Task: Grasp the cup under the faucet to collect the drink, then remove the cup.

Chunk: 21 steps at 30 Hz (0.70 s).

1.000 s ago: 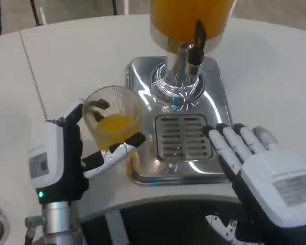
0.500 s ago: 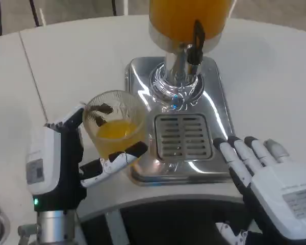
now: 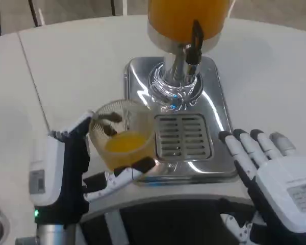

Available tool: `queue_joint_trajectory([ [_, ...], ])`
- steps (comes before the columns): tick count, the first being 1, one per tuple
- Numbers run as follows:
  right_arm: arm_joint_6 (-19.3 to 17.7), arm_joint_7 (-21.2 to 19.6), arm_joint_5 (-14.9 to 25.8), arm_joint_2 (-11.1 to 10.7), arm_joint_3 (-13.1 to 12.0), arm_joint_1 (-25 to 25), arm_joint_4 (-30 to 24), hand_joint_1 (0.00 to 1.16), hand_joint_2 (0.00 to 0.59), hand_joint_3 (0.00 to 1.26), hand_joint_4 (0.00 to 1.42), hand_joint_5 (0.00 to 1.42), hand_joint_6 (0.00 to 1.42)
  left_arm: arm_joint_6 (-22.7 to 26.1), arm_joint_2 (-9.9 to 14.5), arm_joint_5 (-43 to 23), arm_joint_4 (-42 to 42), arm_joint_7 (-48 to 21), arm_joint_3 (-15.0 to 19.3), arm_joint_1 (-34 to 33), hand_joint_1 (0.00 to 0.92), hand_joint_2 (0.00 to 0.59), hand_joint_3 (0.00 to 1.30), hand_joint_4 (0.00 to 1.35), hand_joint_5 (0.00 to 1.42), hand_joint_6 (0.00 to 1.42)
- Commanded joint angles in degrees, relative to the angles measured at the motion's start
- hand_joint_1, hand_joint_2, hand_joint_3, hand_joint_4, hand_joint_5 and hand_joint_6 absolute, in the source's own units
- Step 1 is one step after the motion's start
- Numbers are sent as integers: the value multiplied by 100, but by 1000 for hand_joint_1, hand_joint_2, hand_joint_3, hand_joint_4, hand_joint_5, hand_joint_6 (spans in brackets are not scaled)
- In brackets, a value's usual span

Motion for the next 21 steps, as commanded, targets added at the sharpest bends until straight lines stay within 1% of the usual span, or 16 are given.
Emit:
queue_joint_trajectory([
  [1,-26,-220,-71,28,-28,147,1,381,508,0,0,0,0,-228,-53,39,-366,-64,96,126,405,18,993,1281,1424,1424],
  [4,-39,-294,-89,48,-3,279,8,380,510,0,0,0,0,-249,-82,7,-528,-148,134,258,404,17,990,1281,1424,1424],
  [6,-100,-368,-136,24,15,331,-22,380,510,0,0,0,0,-282,-99,12,-660,-196,147,367,403,17,989,1281,1424,1424],
  [8,-65,-454,-168,100,-5,372,-50,380,511,0,0,0,0,-303,-125,-3,-749,-269,173,441,403,16,988,1281,1424,1424],
  [10,-29,-446,-213,147,-34,399,-80,379,511,0,0,0,0,-314,-157,-83,-877,-389,212,532,403,16,988,1281,1424,1424],
  [14,-114,-537,-218,130,-52,465,-157,379,511,0,0,0,0,-371,-194,-94,-1156,-516,294,723,398,18,987,1281,1424,1424],
  [16,-136,-566,-244,157,-30,491,-183,379,511,0,0,0,0,-397,-223,-75,-1262,-570,329,815,396,18,987,1281,1424,1424],
  [18,-141,-572,-281,202,-12,522,-204,379,511,0,0,0,0,-448,-212,78,-1373,-530,337,902,395,18,987,1281,1424,1424],
  [21,-143,-593,-290,243,-31,553,-219,377,513,0,0,0,0,-498,-239,163,-1513,-551,313,1067,393,18,987,1281,1424,1424],
])
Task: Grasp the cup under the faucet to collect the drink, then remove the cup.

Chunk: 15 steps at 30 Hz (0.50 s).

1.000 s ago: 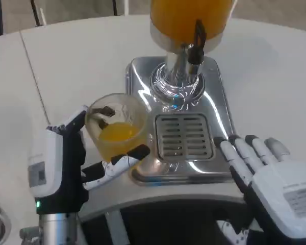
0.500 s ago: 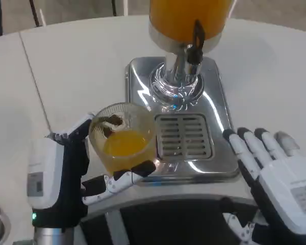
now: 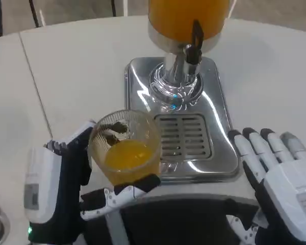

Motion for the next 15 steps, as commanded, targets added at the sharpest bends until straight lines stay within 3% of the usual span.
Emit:
queue_joint_trajectory([
  [1,-23,-97,-43,40,-27,96,-109,376,514,0,0,0,0,-287,-84,77,-358,-3,-12,251,393,18,987,1281,1424,1424],
  [15,-46,-213,17,76,15,50,2,362,520,0,0,0,0,-350,-245,155,-769,-263,-53,685,392,18,987,1281,1424,1424],
])
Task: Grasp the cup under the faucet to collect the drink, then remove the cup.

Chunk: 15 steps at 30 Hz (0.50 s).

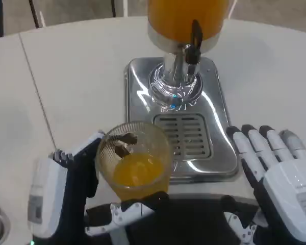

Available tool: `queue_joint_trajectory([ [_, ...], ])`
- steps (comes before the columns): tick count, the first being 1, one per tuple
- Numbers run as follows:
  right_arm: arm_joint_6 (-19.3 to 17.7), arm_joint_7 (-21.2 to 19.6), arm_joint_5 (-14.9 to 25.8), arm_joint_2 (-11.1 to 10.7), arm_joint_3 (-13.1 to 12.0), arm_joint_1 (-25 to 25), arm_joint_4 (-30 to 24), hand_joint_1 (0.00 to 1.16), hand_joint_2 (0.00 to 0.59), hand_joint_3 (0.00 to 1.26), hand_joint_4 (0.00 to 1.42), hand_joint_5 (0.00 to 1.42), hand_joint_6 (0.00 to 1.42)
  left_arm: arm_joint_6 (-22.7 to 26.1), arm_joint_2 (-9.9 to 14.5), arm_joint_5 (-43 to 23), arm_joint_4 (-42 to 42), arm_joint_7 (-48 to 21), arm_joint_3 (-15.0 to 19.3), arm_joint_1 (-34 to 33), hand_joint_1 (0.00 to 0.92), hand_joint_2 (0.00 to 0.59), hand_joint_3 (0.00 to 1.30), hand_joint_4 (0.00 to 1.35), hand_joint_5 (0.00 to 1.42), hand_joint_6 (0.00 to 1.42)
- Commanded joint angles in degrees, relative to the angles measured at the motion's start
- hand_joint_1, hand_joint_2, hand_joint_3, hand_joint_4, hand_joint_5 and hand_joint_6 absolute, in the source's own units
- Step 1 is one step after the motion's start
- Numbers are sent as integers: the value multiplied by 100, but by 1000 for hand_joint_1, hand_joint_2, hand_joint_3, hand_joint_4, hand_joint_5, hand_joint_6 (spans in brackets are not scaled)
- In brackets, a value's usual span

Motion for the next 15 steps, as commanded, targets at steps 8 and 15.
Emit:
queue_joint_trajectory([
  [8,2,-72,25,30,-104,168,-59,357,521,0,0,0,0,-165,-168,176,-281,-33,111,76,392,18,987,1281,1424,1424],
  [15,-1,-28,27,57,-66,78,-21,354,521,0,0,0,0,-202,-262,178,-408,-136,39,215,391,17,987,1295,1424,1424],
])
